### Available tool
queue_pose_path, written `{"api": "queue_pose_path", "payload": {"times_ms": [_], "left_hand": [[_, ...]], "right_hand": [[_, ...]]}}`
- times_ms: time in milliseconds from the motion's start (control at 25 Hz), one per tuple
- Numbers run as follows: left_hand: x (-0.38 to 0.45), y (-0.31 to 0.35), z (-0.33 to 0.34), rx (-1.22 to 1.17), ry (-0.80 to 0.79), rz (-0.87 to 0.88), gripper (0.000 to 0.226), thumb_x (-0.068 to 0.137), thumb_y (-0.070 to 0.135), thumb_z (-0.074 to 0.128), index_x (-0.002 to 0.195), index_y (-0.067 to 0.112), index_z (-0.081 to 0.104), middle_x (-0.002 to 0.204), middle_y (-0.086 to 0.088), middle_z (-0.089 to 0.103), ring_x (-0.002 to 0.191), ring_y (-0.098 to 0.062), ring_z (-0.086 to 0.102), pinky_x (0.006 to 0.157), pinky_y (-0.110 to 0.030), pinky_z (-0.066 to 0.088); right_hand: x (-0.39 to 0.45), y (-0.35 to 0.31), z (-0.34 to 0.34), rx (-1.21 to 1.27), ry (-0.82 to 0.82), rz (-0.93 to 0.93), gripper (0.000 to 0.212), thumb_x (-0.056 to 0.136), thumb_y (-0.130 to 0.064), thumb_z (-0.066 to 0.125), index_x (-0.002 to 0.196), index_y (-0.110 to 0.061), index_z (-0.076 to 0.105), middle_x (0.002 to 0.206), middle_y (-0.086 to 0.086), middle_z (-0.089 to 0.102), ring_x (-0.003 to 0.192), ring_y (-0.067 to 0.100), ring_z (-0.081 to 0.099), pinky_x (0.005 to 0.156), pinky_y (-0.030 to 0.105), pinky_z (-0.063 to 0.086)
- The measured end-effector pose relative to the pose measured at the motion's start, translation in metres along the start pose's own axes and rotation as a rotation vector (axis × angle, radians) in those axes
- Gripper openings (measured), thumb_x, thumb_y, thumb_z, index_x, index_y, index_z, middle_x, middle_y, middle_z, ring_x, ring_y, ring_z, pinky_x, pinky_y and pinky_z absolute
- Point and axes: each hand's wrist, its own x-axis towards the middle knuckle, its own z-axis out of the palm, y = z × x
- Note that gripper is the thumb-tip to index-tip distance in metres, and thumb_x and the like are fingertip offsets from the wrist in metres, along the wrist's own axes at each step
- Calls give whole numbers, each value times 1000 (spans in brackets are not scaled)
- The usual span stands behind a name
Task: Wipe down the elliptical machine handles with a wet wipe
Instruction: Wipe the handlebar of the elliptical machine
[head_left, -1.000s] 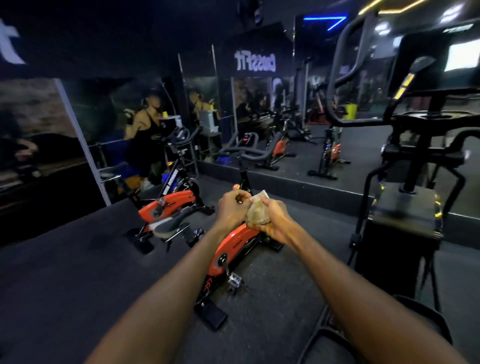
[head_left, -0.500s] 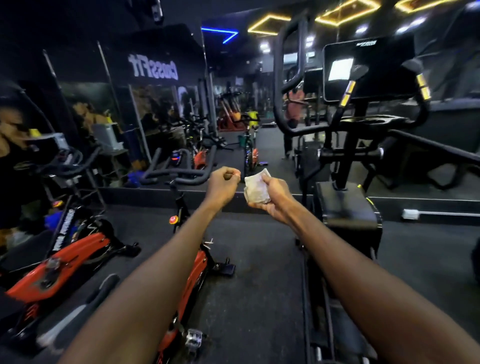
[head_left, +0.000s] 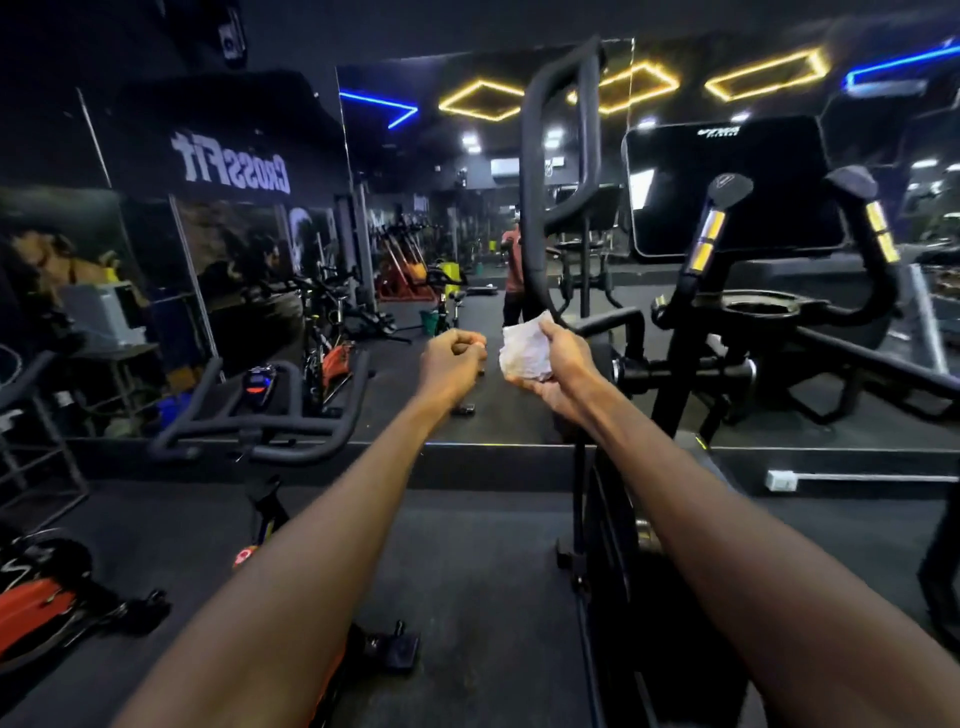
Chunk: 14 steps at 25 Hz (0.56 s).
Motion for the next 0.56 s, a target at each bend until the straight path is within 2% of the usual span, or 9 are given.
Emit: {"api": "queue_pose_path", "payload": {"times_ms": [80,160,240,320,360,440,480,560], "left_hand": [[35,3,13,1,-32,33,13,89,7,60,88,17,68,76,-1,68,67,-14,61,63,-28,51],[75,2,28,-14,-59,60,14,87,10,61,82,22,67,79,-4,69,70,-18,62,69,-35,52],[111,1,41,-26,-76,66,15,87,12,60,80,23,66,79,-3,68,72,-19,61,68,-36,49],[145,1,55,-46,-96,88,11,87,17,59,81,24,65,80,0,68,75,-20,62,69,-35,49],[159,1,62,-61,-96,98,8,86,20,58,83,25,65,81,1,68,78,-21,63,71,-35,51],[182,8,74,-98,-105,112,9,87,25,56,89,23,64,85,0,67,84,-23,64,76,-37,53],[194,13,80,-114,-120,125,11,90,24,54,93,20,64,89,-2,68,87,-24,64,79,-38,53],[214,24,92,-149,-156,160,16,98,21,50,101,13,64,97,-8,68,90,-24,64,84,-38,53]], "right_hand": [[33,-12,0,-7,20,-41,45,105,-39,40,117,0,60,94,16,67,68,24,63,51,29,52],[64,-26,1,-36,111,-138,37,105,-36,41,96,-7,62,84,13,64,66,24,60,57,33,47],[102,-36,0,-124,240,-261,40,101,-46,42,82,-16,59,79,8,61,71,24,58,63,37,46],[147,-42,-2,-252,350,-335,54,86,-67,36,86,-19,60,83,5,60,83,28,58,69,43,45],[151,-49,2,-318,391,-362,60,85,-68,32,94,-17,62,88,5,60,88,28,57,75,44,44],[161,-60,16,-402,430,-404,54,99,-51,29,118,-10,58,98,1,53,93,20,52,84,39,42],[168,-64,25,-445,411,-431,47,104,-43,27,119,-9,55,95,0,50,87,17,50,78,35,42],[183,-56,36,-527,342,-481,47,106,-42,26,117,-6,54,91,3,54,80,18,54,67,30,41]]}}
